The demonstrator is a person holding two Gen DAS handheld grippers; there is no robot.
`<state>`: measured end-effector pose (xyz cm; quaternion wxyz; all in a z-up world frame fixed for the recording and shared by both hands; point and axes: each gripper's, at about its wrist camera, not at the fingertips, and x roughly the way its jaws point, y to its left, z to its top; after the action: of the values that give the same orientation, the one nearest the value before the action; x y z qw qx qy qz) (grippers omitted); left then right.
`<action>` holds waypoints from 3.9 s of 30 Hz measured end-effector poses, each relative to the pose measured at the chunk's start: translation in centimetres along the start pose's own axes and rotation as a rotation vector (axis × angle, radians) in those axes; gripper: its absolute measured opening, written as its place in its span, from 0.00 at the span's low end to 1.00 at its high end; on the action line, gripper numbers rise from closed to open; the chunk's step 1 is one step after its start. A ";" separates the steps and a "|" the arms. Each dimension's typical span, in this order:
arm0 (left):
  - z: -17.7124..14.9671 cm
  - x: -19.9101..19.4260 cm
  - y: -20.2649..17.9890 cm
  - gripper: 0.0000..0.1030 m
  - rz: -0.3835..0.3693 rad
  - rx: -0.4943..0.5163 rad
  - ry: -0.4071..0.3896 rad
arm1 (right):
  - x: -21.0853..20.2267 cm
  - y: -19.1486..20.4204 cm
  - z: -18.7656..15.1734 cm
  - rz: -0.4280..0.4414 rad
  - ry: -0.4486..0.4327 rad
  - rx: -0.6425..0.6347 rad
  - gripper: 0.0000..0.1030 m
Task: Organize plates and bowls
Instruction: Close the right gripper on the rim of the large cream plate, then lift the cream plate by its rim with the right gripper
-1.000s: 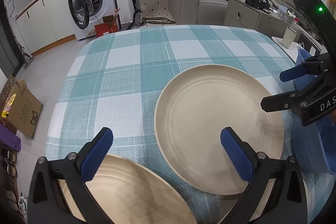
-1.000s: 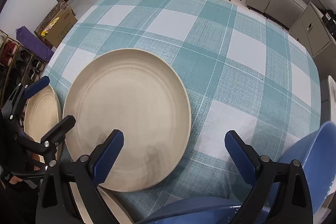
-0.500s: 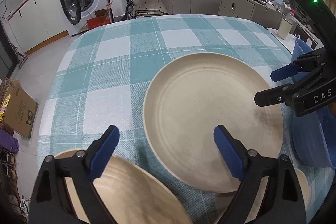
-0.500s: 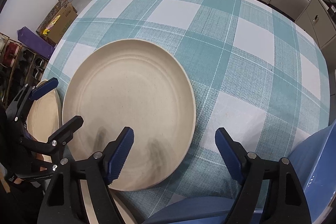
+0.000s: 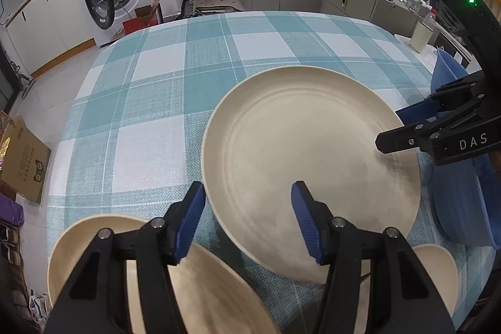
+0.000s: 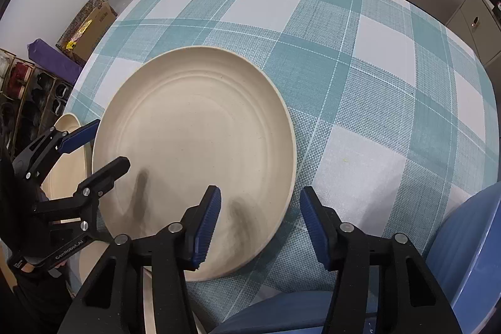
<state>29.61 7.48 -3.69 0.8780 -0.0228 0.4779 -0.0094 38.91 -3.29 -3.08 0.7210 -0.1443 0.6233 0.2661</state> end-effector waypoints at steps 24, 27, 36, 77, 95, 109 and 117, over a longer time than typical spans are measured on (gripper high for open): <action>0.2 -0.7 1.6 0.27 0.002 -0.066 -0.021 | -0.7 -0.4 0.1 -0.072 -0.039 0.011 0.17; 0.3 -1.1 1.7 0.27 -0.001 -0.071 -0.038 | -1.2 -0.5 0.1 -0.075 -0.054 0.016 0.16; 0.7 -2.7 2.0 0.27 -0.003 -0.084 -0.089 | -3.4 -0.2 -0.3 -0.082 -0.108 0.013 0.16; -3.6 -14.4 0.3 0.27 0.016 -0.049 -0.288 | -14.5 4.9 -8.9 -0.061 -0.340 -0.047 0.15; -7.9 -17.0 -0.1 0.27 0.025 -0.043 -0.315 | -15.0 8.0 -13.6 -0.051 -0.362 -0.077 0.15; -10.3 -17.3 -0.7 0.27 0.002 -0.034 -0.305 | -13.8 7.9 -16.3 -0.028 -0.357 -0.080 0.15; -11.5 -17.3 -0.8 0.27 -0.004 -0.044 -0.302 | -13.3 8.3 -17.3 -0.026 -0.359 -0.094 0.15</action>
<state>10.57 6.98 4.57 0.9393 -0.0441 0.3404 0.0026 18.99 -8.57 7.78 0.8163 -0.1361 0.4697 0.3073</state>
